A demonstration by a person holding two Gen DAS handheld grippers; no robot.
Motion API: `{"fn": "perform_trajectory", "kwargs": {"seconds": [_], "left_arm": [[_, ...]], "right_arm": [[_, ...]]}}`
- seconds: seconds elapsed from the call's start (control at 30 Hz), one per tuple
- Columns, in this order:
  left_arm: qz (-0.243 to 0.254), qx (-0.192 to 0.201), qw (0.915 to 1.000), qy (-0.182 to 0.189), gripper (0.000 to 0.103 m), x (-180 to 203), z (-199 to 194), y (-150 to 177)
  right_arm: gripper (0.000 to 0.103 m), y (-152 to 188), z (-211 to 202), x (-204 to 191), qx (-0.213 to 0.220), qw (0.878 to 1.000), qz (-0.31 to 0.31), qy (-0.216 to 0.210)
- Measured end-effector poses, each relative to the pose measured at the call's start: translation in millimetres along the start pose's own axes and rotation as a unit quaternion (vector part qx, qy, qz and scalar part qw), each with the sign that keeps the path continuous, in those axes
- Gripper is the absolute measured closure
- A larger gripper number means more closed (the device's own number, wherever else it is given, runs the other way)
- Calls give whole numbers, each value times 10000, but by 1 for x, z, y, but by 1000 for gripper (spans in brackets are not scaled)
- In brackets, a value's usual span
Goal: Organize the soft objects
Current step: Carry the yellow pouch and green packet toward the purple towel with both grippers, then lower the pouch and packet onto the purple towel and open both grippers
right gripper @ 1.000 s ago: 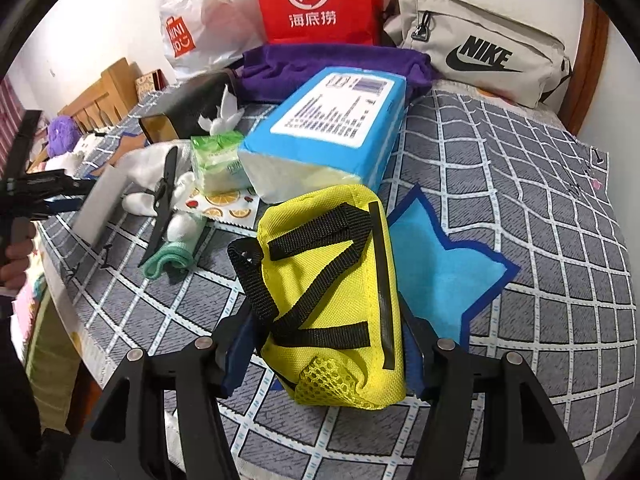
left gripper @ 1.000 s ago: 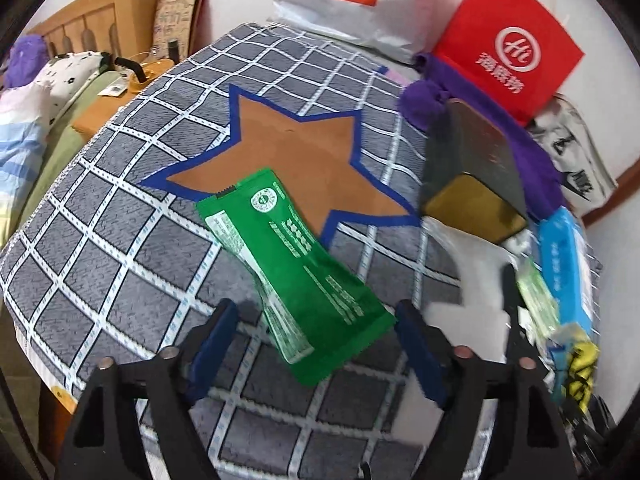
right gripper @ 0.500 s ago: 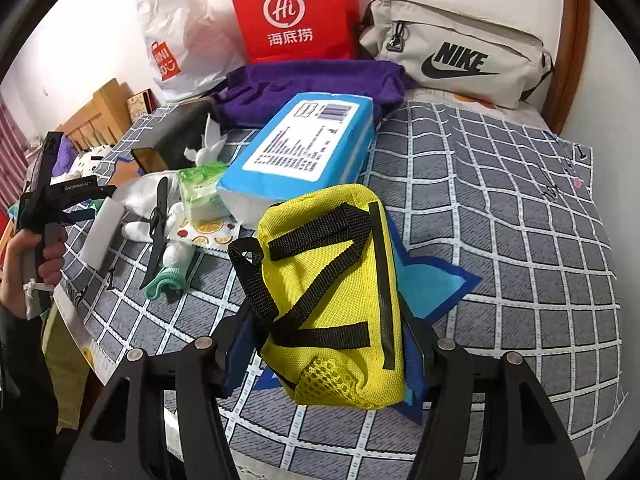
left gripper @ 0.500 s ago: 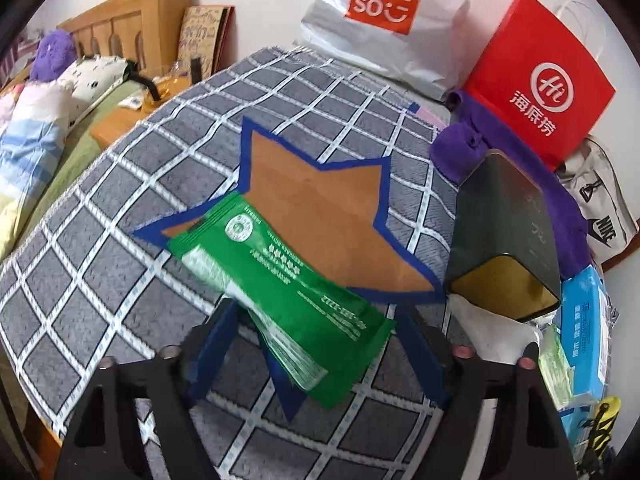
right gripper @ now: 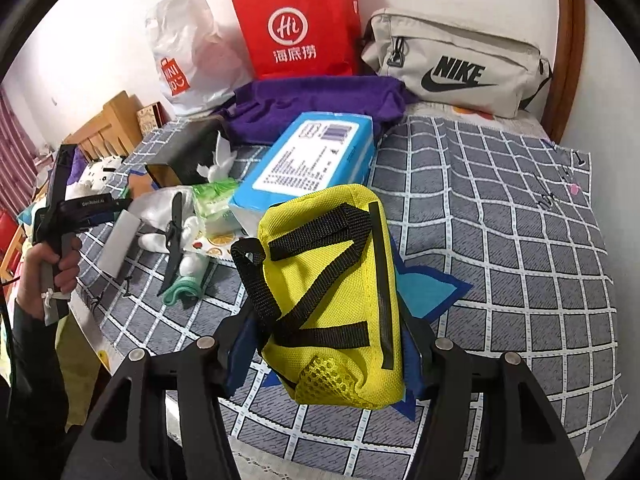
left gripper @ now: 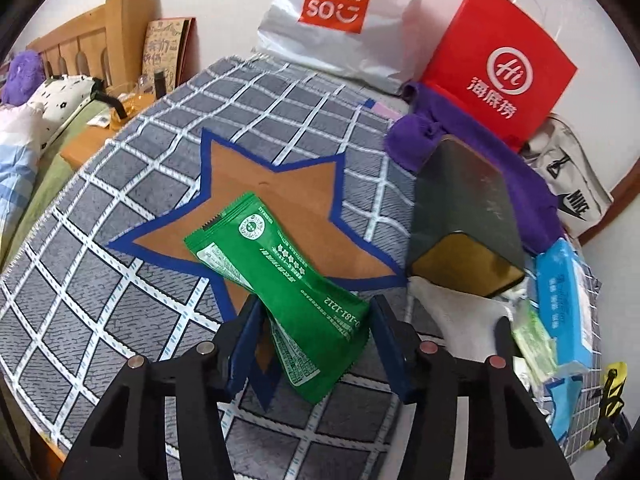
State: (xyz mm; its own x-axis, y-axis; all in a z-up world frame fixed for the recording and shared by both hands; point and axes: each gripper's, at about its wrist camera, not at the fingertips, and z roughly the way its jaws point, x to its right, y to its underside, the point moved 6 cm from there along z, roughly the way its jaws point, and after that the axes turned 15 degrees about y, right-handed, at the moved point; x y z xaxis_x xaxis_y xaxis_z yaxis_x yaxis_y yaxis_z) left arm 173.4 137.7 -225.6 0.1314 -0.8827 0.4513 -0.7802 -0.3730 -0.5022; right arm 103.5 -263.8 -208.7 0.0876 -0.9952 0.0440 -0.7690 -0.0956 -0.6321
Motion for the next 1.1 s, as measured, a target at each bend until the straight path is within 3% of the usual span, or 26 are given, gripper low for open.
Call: {"fn": "perform_trajectory", "kwargs": {"seconds": [0.6,1.1], "left_arm": [[990,221,9948,125,51,87,-44,-41],[1521,266,9878,202,51,145,-42,-79]], "right_arm": [[43,-70,-14,-5,560,9982,193,-125],[43,-134,-4,-15,792,9965,210,-137]]}}
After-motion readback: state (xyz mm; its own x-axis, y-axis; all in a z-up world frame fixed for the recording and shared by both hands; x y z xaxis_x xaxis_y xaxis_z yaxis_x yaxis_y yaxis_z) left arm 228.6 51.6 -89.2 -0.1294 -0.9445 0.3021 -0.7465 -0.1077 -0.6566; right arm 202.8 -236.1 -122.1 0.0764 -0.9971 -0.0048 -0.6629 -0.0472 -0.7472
